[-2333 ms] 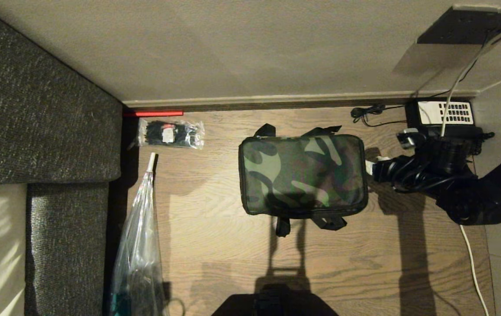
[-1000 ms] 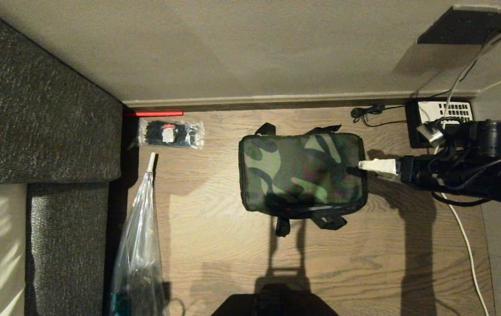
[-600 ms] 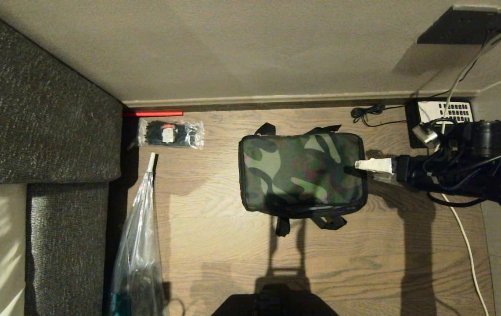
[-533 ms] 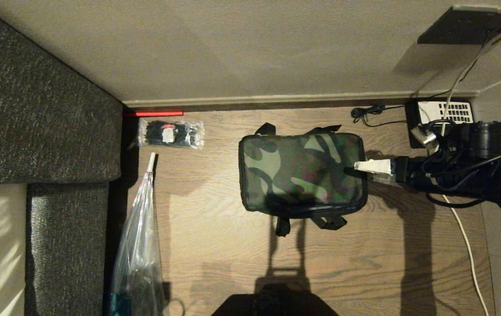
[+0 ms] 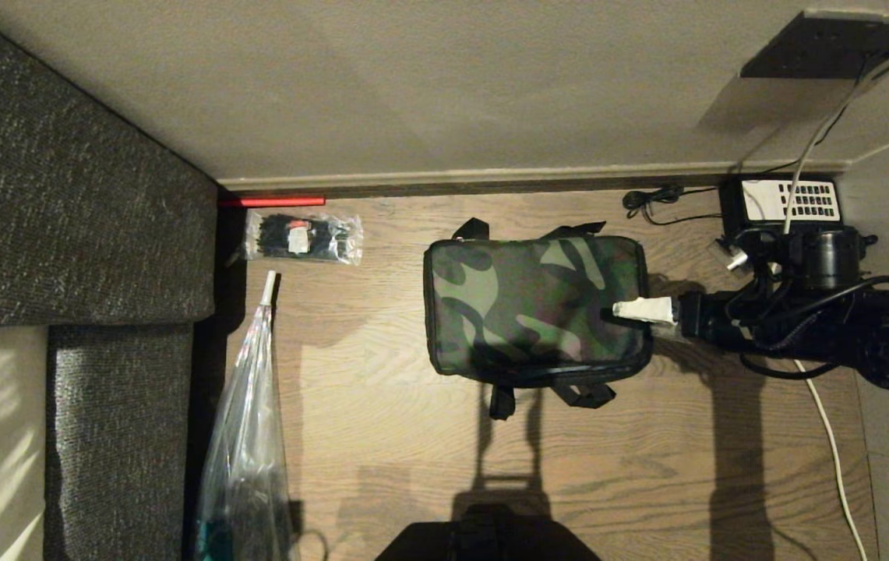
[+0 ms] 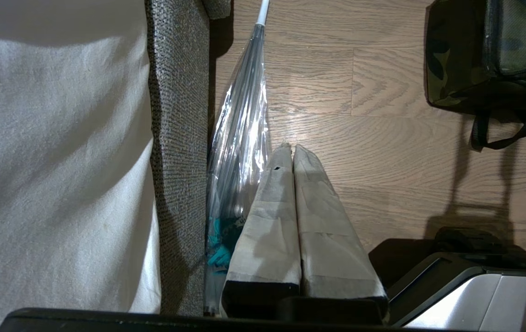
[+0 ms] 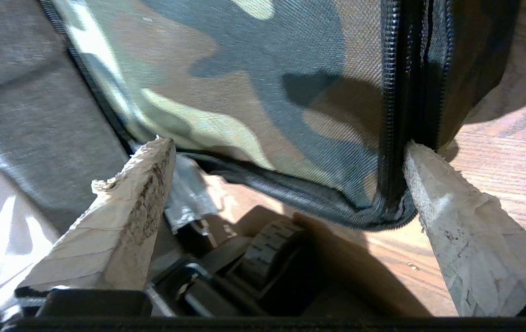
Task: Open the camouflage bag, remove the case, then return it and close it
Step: Open the top of the storage box
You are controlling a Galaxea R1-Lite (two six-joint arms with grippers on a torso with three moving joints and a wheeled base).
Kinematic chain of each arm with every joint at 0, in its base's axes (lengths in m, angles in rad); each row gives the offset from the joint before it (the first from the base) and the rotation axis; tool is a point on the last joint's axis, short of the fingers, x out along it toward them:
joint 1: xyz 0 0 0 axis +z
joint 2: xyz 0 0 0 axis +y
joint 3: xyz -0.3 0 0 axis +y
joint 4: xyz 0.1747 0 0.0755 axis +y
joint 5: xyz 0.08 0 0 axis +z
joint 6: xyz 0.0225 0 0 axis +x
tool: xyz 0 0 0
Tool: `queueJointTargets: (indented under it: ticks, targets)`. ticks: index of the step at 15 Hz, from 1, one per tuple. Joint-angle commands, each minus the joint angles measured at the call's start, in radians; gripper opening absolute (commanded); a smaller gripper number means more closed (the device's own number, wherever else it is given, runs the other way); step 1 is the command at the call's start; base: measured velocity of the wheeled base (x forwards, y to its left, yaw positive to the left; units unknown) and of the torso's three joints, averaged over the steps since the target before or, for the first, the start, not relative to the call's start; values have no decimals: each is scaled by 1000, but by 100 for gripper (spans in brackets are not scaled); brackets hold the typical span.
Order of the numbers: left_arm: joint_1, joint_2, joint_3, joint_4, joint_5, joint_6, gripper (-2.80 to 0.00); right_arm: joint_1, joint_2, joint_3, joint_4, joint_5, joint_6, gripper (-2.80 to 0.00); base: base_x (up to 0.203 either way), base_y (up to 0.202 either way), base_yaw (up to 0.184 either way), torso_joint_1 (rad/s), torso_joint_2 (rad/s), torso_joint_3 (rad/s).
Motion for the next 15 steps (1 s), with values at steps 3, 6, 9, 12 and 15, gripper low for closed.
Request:
queueJointTargets:
  ticks: [3,6,9,12,15]
  targets:
    - [0,0,0,0,0,0,-280,49,54,-10,-10,-79,1,0,0,0,0,0,0,0]
    - [0,0,0,0,1,-1,-280,64,32,-13,-9,-80,26,0,0,0,0,0,0,0]
    - [0,0,0,0,1,0,-280,83,6,-32,-11,-79,122,0,0,0,0,0,0,0]
    - [0,0,0,0,1,0,-280,88,-8,-22,-15,-77,154,0,0,0,0,0,0,0]
    - [0,0,0,0,0,0,-280,88,-6,-26,-19,-80,135,-280,0,0,0,0,0,0]
